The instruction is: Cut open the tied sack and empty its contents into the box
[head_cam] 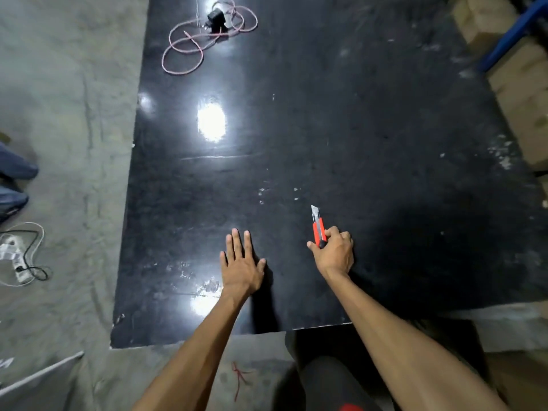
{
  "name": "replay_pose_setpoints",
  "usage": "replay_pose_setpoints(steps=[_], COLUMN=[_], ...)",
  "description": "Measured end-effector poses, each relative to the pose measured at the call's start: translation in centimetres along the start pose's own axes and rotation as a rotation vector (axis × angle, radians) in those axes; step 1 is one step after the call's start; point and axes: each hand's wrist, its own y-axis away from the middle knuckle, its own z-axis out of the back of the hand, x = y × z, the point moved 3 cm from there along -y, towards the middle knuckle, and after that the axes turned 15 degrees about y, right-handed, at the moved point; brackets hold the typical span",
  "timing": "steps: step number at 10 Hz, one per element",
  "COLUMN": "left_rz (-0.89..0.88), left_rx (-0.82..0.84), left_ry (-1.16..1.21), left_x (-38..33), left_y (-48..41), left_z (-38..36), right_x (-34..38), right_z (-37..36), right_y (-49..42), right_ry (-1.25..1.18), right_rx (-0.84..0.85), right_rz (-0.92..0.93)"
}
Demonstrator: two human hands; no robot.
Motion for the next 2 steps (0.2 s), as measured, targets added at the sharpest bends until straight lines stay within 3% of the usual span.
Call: replay_pose_setpoints(steps=[1,2], left_rz=[-0.036,-0.091], left_rx=[0.08,-0.035], left_ry=[0.002,-0.001], left_x=[-0.2,-0.4], left_y=[0.7,4.0], left_z=[3.0,5.4], right_x=[0.3,-0.1], right_z=[1.1,2.3], right_y=[1.5,4.9], right_ry=[0.066,0.074], right_rx=[0.127,0.121], right_rz=[0.002,0.062])
